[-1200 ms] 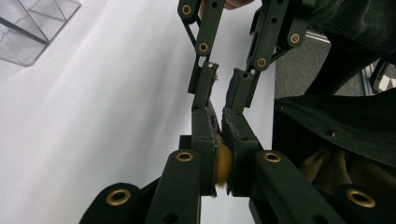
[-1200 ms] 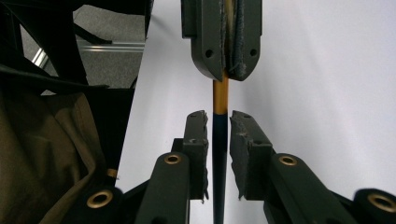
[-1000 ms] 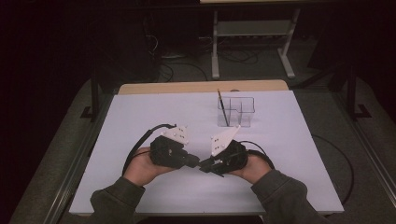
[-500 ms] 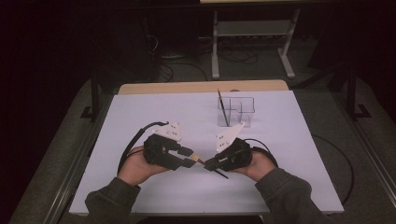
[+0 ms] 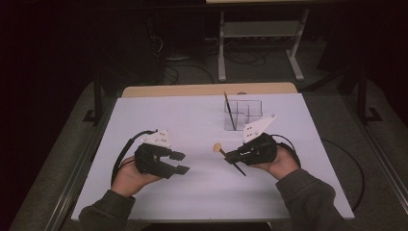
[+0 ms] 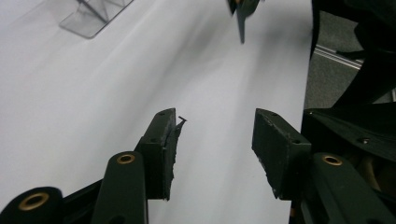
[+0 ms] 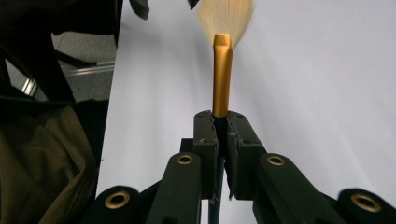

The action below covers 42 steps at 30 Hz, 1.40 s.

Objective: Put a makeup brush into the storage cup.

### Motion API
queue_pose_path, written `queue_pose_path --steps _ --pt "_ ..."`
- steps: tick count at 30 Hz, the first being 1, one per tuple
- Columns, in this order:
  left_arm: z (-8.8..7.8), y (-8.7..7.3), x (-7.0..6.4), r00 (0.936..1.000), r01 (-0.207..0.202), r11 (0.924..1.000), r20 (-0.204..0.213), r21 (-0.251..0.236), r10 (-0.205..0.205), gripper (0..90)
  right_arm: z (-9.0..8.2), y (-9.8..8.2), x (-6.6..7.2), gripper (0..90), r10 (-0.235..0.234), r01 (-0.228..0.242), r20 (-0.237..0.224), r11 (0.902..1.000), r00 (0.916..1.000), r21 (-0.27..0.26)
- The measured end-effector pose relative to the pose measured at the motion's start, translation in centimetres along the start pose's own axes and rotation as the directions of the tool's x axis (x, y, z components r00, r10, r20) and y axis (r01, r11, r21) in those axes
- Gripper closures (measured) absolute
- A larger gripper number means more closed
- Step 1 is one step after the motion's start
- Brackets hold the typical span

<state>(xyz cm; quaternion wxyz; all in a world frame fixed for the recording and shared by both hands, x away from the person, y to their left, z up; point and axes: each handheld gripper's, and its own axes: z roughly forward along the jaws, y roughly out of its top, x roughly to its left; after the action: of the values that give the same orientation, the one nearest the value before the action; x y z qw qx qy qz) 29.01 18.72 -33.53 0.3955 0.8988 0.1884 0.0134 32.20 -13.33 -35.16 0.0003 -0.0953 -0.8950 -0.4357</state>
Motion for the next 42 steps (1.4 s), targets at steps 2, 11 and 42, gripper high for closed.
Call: queue_pose_path --steps 2,11,42 --pt "0.0 -0.4 0.1 0.9999 0.000 1.0000 -0.010 0.004 0.000 48.2 -0.5 -0.2 -0.2 82.7 0.011 -0.011 0.011 0.9999 0.9999 -0.003" --pt "-0.5 -2.3 0.5 0.9980 0.025 0.9997 -0.057 -0.003 -0.026 45.7 -2.5 -1.0 -0.9 82.7 0.047 -0.045 0.038 0.9979 0.9982 -0.047" --pt "-1.4 -6.2 0.9 0.9893 0.073 0.9966 -0.123 -0.039 -0.077 38.4 -5.2 -1.2 -3.1 82.7 0.142 -0.132 0.124 0.9877 0.9821 -0.084"
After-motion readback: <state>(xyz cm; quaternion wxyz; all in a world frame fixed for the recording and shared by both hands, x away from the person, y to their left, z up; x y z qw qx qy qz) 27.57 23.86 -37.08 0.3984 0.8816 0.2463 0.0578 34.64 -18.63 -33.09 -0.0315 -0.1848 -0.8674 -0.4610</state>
